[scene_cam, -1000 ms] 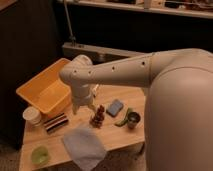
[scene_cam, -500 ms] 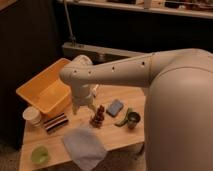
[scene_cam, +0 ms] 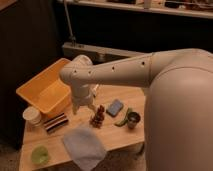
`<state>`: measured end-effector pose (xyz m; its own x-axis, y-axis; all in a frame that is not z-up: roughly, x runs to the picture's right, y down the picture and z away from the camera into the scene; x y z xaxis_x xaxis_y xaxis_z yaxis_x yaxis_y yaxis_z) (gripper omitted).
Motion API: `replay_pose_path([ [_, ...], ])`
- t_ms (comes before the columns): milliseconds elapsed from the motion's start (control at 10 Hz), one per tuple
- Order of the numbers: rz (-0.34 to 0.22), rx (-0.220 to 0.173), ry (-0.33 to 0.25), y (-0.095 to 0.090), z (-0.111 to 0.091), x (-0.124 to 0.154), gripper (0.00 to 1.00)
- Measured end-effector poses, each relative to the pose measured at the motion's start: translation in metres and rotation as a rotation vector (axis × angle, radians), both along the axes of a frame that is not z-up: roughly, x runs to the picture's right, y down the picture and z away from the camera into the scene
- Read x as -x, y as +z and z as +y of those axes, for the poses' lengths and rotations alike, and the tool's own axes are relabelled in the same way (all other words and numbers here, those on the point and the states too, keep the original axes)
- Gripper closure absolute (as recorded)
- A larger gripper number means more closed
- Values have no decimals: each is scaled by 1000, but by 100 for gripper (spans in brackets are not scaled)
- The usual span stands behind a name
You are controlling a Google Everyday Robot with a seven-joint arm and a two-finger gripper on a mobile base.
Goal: Place grapes in plastic cup
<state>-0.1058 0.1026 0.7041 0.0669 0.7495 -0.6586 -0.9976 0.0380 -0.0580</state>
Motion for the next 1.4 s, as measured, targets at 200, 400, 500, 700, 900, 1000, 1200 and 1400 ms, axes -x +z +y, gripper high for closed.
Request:
replay_pose_path([
  [200,32,16,43,11,5,-12,35],
  [400,54,33,113,37,19,-30,35],
  [500,50,41,150,51,27,-33,35],
  [700,46,65,224,73,40,-48,35],
  [900,35,74,263,94,57,-50,35],
  [1000,43,82,269,102,63,-51,35],
  [1200,55,100,274,109,70,-49,35],
  [1400,67,117,256,102,70,-46,35],
])
